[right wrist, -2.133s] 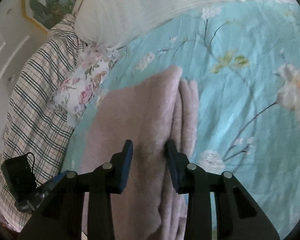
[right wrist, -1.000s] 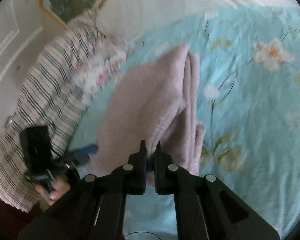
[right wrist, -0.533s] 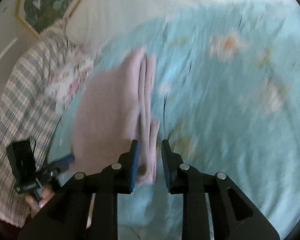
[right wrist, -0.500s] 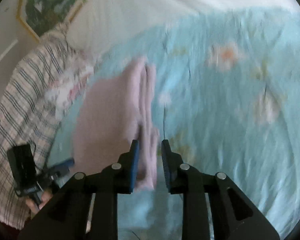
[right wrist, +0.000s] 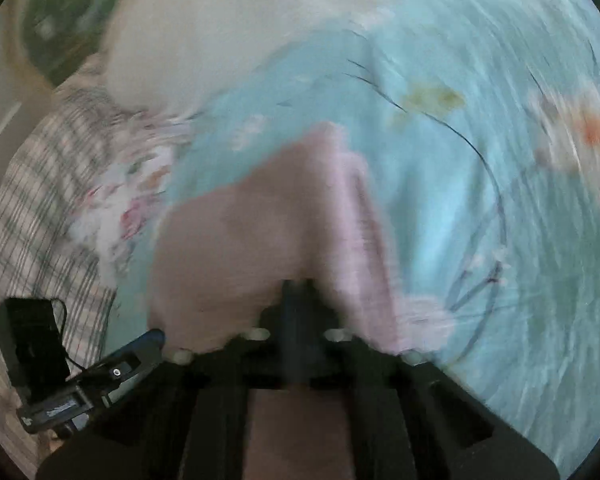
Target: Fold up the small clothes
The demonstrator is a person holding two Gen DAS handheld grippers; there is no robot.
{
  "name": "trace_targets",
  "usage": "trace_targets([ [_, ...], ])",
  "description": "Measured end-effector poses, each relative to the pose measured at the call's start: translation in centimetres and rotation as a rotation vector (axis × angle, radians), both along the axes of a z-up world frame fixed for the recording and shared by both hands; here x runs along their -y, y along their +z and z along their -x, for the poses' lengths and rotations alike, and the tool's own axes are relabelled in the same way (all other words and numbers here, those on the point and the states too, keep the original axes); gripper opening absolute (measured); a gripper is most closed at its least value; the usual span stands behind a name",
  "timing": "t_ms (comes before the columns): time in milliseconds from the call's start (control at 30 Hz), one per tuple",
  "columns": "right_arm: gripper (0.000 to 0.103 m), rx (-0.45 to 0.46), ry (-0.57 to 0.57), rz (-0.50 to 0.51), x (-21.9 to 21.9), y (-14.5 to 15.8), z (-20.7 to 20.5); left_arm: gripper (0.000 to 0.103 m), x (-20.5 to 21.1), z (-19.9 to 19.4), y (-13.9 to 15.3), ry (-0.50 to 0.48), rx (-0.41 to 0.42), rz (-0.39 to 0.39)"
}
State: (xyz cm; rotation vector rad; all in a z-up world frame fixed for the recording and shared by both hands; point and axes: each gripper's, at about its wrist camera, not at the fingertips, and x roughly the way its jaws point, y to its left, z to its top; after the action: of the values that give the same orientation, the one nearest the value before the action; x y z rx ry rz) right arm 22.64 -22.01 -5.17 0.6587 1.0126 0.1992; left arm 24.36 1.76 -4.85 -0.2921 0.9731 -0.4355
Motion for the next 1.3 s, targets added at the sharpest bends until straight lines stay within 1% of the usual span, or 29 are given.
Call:
trace_targets([
  [33, 0.000, 0.014, -0.005, -0.014, 0.5, -0.3, 0.1, 0.028, 0.2, -0.5, -0.7, -0.008, -0.006, 0.000],
  [67, 0.000, 0.015, -0.008, -0.020, 0.8, -0.3, 0.2, 0.027, 0.3, -0.6, -1.0, -0.010, 0.006, -0.004],
  [100, 0.000, 0.013, -0.003, -0.012, 0.7, -0.3, 0.2, 0.027, 0.5, -0.5, -1.0, -0.018, 0.023, -0.022],
  [167, 0.000, 0.017, 0.010, 0.020, 0.5, 0.0, 0.3, 0.027, 0.9, -0.5, -0.9, -0.028, 0.032, -0.051],
  [300, 0.000, 0.012, 0.007, -0.015, 0.9, 0.5, 0.7, 0.026, 0.7, 0.8, 0.1, -0.029, 0.037, -0.076],
  [333, 0.000, 0.020, 0.011, -0.012, 0.7, 1.2, 1.2, 0.026, 0.4, 1.7, 0.7, -0.031, 0.050, -0.074],
  [367, 0.003, 0.029, 0.016, -0.004, 0.4, 1.8, 1.3, 0.026, 0.2, 2.7, 1.2, -0.036, 0.065, -0.069],
  [400, 0.003, 0.041, 0.023, 0.005, 0.3, 2.6, 1.9, 0.026, -0.1, 3.7, 1.7, -0.042, 0.081, -0.058],
  [500, 0.003, 0.100, 0.078, 0.004, -0.7, 4.8, 4.7, 0.026, -0.4, 7.8, 3.3, -0.099, 0.134, 0.016],
  [567, 0.003, 0.121, 0.115, 0.007, -1.2, 5.3, 6.5, 0.028, -0.3, 10.2, 3.5, -0.139, 0.156, 0.039],
  [600, 0.003, 0.126, 0.127, 0.018, -1.3, 5.3, 7.4, 0.029, -0.3, 11.3, 3.2, -0.153, 0.158, 0.037],
  [667, 0.004, 0.090, 0.123, 0.073, -1.0, 4.4, 8.4, 0.029, 0.0, 12.8, 1.9, -0.159, 0.129, 0.014],
  [733, 0.003, 0.021, 0.066, 0.134, 0.2, 2.2, 9.2, 0.028, 0.0, 13.4, -0.2, -0.162, 0.076, 0.011],
  [767, 0.003, -0.011, 0.034, 0.137, 1.2, 1.0, 9.5, 0.028, -0.1, 13.7, -1.0, -0.155, 0.058, 0.013],
  [800, 0.003, -0.031, 0.008, 0.113, 2.1, 0.2, 9.8, 0.027, -0.4, 14.1, -1.3, -0.147, 0.055, 0.029],
  [833, 0.003, -0.032, -0.013, 0.061, 2.9, -0.2, 10.3, 0.027, -0.6, 14.4, -1.1, -0.141, 0.059, 0.041],
  [867, 0.003, -0.019, -0.016, 0.052, 3.1, 0.0, 10.7, 0.028, -0.8, 14.7, -0.7, -0.135, 0.063, 0.048],
  [933, 0.003, 0.034, 0.001, 0.091, 2.7, 1.4, 11.7, 0.028, -1.2, 15.2, 0.1, -0.121, 0.080, 0.054],
  [1000, 0.004, 0.089, 0.034, 0.083, 1.9, 2.7, 12.7, 0.029, -1.4, 16.1, 0.5, -0.121, 0.095, 0.056],
  [1033, 0.004, 0.116, 0.071, 0.077, 1.3, 3.3, 13.2, 0.030, -1.4, 16.5, 0.5, -0.124, 0.100, 0.047],
  [1067, 0.004, 0.117, 0.094, 0.084, 0.5, 3.4, 13.1, 0.030, -1.2, 16.8, 0.5, -0.125, 0.100, 0.031],
  [1133, 0.004, 0.081, 0.142, 0.117, -0.4, 2.4, 13.5, 0.030, -0.6, 17.4, -0.1, -0.129, 0.101, -0.019],
  [1200, 0.003, -0.002, 0.144, 0.208, -0.7, 0.1, 13.5, 0.030, -0.3, 17.5, -0.9, -0.121, 0.093, -0.053],
  [1233, 0.003, -0.019, 0.138, 0.203, -0.5, -0.9, 13.7, 0.030, -0.1, 17.4, -1.2, -0.118, 0.083, -0.054],
  [1267, 0.003, -0.006, 0.118, 0.156, 0.1, -1.4, 13.9, 0.030, -0.2, 17.3, -1.3, -0.113, 0.082, -0.053],
  [1300, 0.003, -0.008, 0.104, 0.132, 0.5, -1.6, 13.9, 0.030, -0.1, 17.2, -1.3, -0.109, 0.082, -0.052],
])
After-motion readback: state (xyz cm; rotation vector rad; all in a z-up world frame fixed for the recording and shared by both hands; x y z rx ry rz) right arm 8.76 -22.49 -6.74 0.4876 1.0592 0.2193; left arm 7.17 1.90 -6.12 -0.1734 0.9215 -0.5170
